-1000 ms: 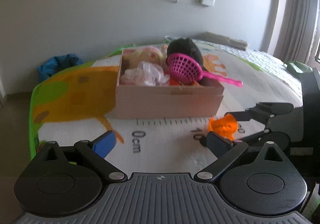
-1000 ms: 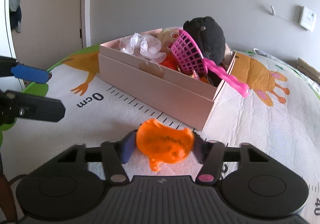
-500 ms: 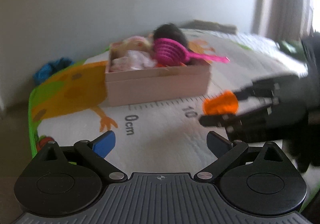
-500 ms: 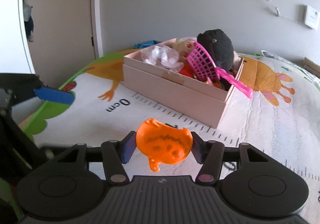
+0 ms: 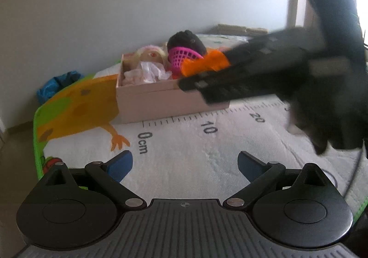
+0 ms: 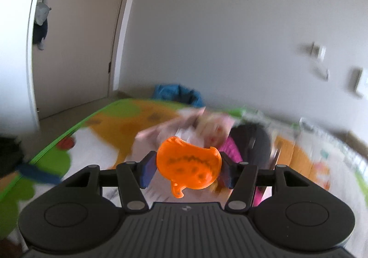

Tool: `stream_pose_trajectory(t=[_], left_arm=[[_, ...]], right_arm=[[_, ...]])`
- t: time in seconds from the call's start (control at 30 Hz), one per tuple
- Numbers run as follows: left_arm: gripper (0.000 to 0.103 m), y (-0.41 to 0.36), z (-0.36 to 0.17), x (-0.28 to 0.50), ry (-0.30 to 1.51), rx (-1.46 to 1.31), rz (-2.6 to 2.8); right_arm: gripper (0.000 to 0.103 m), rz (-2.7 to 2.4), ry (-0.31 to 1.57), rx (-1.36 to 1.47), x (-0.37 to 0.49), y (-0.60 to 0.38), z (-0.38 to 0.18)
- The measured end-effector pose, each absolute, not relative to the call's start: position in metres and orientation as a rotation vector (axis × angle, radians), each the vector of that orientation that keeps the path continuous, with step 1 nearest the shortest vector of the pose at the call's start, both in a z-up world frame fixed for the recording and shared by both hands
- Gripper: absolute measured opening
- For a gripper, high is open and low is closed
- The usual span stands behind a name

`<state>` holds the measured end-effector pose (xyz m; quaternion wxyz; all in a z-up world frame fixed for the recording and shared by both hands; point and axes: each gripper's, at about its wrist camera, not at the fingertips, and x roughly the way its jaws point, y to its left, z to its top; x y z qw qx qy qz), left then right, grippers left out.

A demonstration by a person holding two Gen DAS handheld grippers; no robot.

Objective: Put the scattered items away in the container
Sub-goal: 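Lift the orange mold with the right gripper and carry it over the pink box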

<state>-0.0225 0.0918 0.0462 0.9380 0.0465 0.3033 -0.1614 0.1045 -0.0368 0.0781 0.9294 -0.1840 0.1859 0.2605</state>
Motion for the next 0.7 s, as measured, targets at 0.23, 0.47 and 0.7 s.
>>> stream_pose_trajectory(t=[0.23,0.47,0.7], left_arm=[[0.1,0.092,0.05,-0.02,0.626,0.066,-0.333],[0.1,0.09,0.043,-0.015,0.65,0.062,-0.332],[0.1,0.089,0.035,-0.008,0.678,0.044,-0.331]], right_arm=[[0.057,0.483,0.288,-0.391,0.142,-0.023,0.096],[0.076,0.457,0.314,-0.361,0.154,-0.031,0.088],[0.076,0.395,0.371,-0.249,0.159,-0.078,0.089]])
